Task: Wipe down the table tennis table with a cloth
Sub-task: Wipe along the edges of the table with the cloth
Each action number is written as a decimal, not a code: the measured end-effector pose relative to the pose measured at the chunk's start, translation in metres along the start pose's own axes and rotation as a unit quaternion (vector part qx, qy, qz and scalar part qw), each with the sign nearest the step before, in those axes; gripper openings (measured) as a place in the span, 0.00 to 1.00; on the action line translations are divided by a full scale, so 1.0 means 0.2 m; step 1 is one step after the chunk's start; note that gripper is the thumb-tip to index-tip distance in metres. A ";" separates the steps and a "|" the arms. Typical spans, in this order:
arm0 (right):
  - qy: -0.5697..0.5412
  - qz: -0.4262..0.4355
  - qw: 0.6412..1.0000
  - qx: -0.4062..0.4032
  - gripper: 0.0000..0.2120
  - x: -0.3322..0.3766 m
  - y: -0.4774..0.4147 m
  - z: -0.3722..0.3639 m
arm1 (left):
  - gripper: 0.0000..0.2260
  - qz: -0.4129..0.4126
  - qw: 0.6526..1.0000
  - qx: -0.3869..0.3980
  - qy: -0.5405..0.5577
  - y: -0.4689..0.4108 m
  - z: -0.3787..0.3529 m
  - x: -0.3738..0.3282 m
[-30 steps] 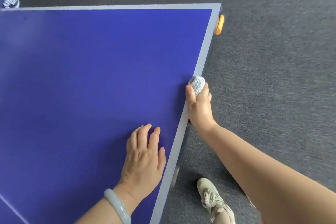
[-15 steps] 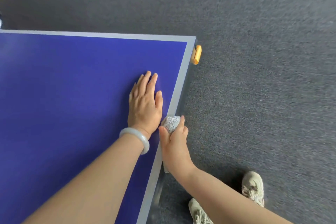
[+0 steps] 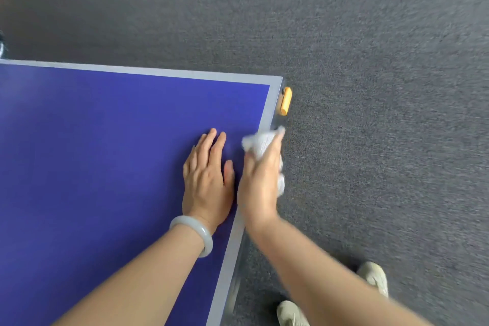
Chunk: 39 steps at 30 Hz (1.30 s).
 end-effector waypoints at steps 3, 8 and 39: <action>-0.018 0.044 0.997 0.066 0.36 -0.13 0.25 0.04 | 0.25 0.004 1.000 0.009 0.007 0.00 0.00 0.00; 0.033 0.105 0.994 0.017 0.35 0.02 -0.15 -0.03 | 0.25 -0.004 1.000 0.003 -0.014 0.01 -0.01 0.01; 0.111 0.133 0.983 0.057 0.34 0.21 -0.45 0.00 | 0.25 0.002 0.999 0.040 -0.021 0.01 0.02 0.00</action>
Point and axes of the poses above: each hand's wrist, its own y-axis away from the middle knuckle, its own z-axis out of the back of the hand, x = y × z, the point moved 1 cm from there along -y, towards the middle knuckle, and after that the axes turned 5 degrees about -x, right-handed, at the moved point
